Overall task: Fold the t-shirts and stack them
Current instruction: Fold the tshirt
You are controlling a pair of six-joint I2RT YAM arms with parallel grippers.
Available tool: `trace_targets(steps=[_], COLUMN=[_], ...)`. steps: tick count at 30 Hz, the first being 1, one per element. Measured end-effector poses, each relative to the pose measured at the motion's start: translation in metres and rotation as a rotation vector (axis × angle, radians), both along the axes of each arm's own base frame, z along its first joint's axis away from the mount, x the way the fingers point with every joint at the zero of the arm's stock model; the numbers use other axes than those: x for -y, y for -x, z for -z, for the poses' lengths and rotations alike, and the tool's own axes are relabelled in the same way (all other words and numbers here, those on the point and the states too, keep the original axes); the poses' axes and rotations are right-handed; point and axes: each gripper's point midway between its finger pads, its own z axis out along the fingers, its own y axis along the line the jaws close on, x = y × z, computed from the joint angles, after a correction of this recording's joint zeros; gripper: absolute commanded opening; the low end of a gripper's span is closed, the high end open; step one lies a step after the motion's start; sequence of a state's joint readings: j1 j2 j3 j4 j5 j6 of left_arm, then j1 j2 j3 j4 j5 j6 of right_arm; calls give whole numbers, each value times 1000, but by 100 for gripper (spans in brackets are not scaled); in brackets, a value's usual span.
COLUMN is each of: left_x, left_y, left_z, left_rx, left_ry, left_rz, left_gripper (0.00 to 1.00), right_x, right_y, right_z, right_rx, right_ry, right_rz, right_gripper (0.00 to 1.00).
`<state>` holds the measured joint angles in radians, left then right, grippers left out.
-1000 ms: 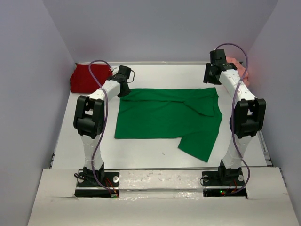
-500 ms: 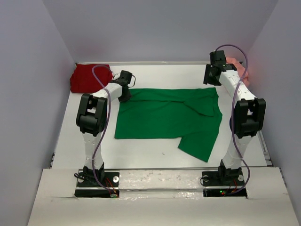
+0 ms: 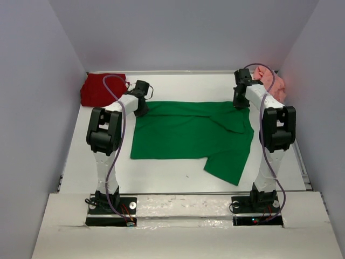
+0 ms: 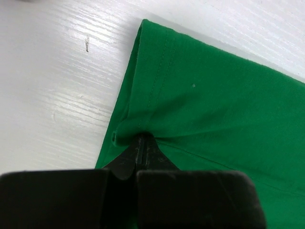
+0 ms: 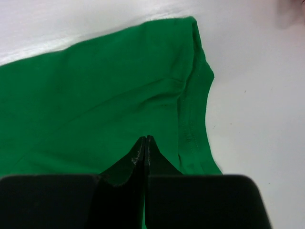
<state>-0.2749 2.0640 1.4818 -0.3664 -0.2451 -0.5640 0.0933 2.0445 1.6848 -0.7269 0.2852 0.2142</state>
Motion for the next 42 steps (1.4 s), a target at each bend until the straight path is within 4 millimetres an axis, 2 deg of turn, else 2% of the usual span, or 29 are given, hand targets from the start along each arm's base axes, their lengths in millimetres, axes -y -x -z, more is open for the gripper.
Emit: trace_targets(steps=[13, 19, 27, 33, 36, 37, 40, 42], left_x=[-14, -22, -33, -38, -38, -38, -39, -39], left_y=[-7, -12, -27, -39, -39, -40, -37, -34], left_z=[1, 1, 1, 0, 0, 0, 0, 0], left_rx=[0, 1, 8, 14, 14, 16, 30, 36], left_ry=[21, 35, 48, 53, 55, 55, 57, 61], left_rz=[-37, -60, -87, -96, -94, -94, -92, -93], left_gripper=[0, 0, 0, 0, 7, 16, 33, 35], right_x=[2, 0, -5, -7, -7, -7, -7, -7], right_y=[13, -5, -57, -64, -64, -64, -62, -61], right_z=[52, 55, 51, 51, 52, 52, 51, 50], right_rx=[-122, -112, -58, -50, -49, -48, -42, -38], right_ry=[17, 19, 19, 13, 14, 14, 13, 13], right_rz=[2, -12, -50, -62, -66, -69, -74, -78], right_gripper=[0, 0, 0, 0, 0, 0, 0, 0])
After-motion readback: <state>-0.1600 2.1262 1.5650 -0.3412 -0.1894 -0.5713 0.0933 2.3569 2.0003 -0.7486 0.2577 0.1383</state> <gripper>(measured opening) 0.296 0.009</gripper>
